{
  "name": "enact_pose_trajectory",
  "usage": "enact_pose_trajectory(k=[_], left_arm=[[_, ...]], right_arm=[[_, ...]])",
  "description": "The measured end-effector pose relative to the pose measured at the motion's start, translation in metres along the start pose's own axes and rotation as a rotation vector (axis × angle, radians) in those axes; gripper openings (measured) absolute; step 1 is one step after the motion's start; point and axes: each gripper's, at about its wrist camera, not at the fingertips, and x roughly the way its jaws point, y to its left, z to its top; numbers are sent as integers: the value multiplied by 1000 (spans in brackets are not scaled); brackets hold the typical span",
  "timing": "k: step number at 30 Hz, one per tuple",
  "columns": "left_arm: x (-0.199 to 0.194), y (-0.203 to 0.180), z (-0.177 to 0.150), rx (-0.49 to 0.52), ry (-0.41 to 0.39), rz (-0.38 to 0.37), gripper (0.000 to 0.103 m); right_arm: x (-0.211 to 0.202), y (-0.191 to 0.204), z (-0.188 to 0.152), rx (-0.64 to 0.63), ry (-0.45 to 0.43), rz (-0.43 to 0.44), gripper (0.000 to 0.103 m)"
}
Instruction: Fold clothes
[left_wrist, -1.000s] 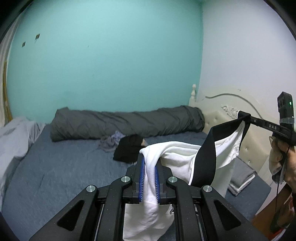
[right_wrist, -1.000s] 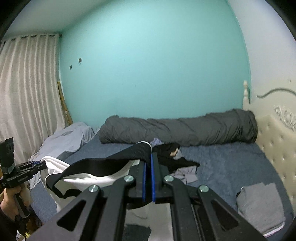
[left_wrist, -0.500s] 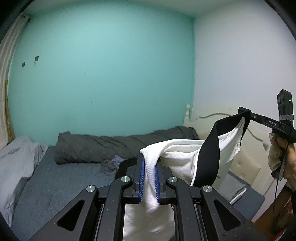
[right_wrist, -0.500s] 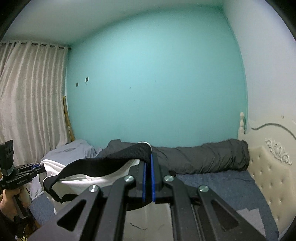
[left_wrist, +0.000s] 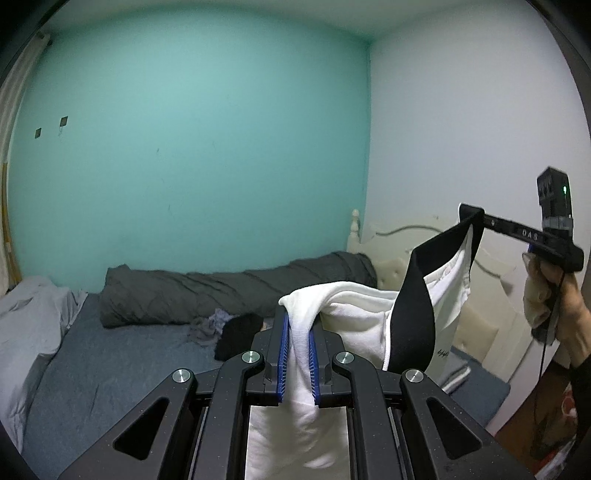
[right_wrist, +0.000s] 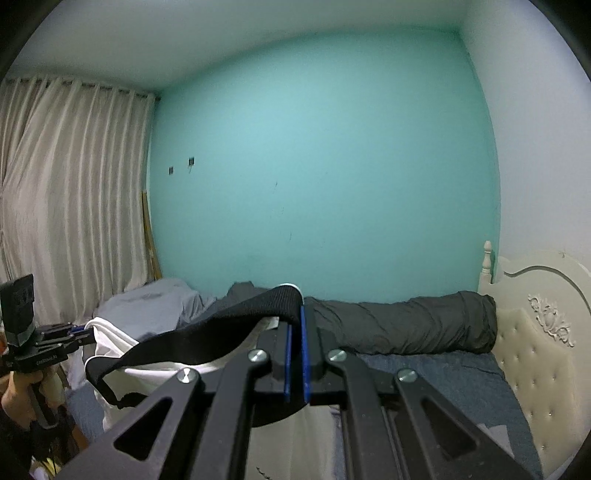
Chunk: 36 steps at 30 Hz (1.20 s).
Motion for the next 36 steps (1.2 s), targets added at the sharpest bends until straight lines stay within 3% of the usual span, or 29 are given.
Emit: enact_pose_trajectory(k=[12, 22, 36], left_arm=[[50, 16, -68, -52, 161, 22, 10], [114, 50, -108, -112, 255, 40, 10], [250, 118, -179, -212, 414, 42, 10]], right_arm=[[49, 7, -66, 11, 159, -17, 4], [124, -10, -108, 31, 276, -29, 4], [261, -40, -185, 76, 432, -29, 4]])
